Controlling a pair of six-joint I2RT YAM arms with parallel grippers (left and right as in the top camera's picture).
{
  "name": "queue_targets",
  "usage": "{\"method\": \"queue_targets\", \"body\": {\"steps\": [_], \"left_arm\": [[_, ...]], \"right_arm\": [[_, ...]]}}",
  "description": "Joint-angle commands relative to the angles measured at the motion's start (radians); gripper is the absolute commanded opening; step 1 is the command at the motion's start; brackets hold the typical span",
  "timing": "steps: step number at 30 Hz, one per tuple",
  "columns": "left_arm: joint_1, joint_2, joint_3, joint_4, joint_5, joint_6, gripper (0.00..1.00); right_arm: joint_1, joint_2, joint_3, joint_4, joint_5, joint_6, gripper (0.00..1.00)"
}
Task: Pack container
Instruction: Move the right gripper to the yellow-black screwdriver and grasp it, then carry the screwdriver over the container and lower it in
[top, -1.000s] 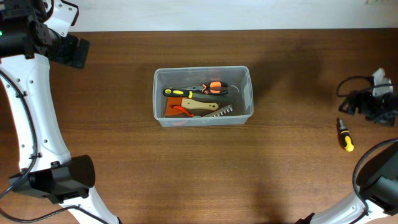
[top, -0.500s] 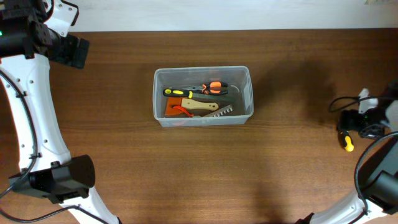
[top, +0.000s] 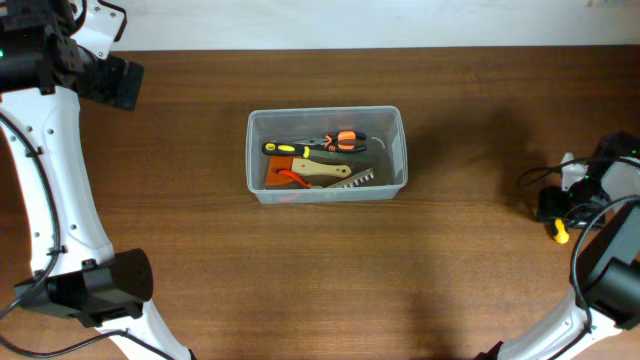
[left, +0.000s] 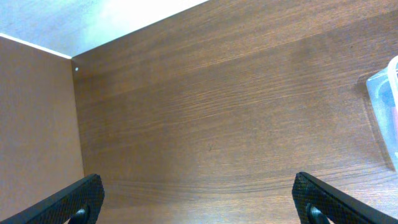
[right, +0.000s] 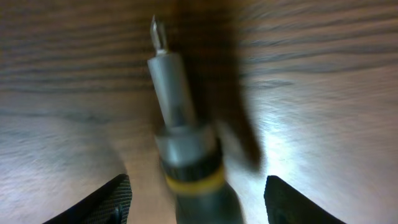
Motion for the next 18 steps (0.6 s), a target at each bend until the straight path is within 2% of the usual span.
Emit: {"method": "queue_targets", "body": {"steps": [1, 4, 11, 18], "left_arm": [[0.002, -0.002, -0.003, -0.001, 0.010, -0.012, 0.99], [0.002, -0.002, -0.003, -0.001, 0.010, -0.012, 0.99], [0.002, -0.002, -0.003, -0.001, 0.010, -0.012, 0.99], [0.002, -0.002, -0.003, -0.001, 0.010, -0.012, 0.99]], "right_arm": [[0.023, 0.048, -0.010, 0.006, -0.006, 0.002, 0.66], [0.030, 0.066, -0.010, 0.005, -0.007, 0.022, 0.59], [0.048, 0.073, -0.006, -0.009, -0.082, 0.048, 0.34], [0.053, 0.044, 0.108, -0.104, -0.126, 0.172, 0.20]]}}
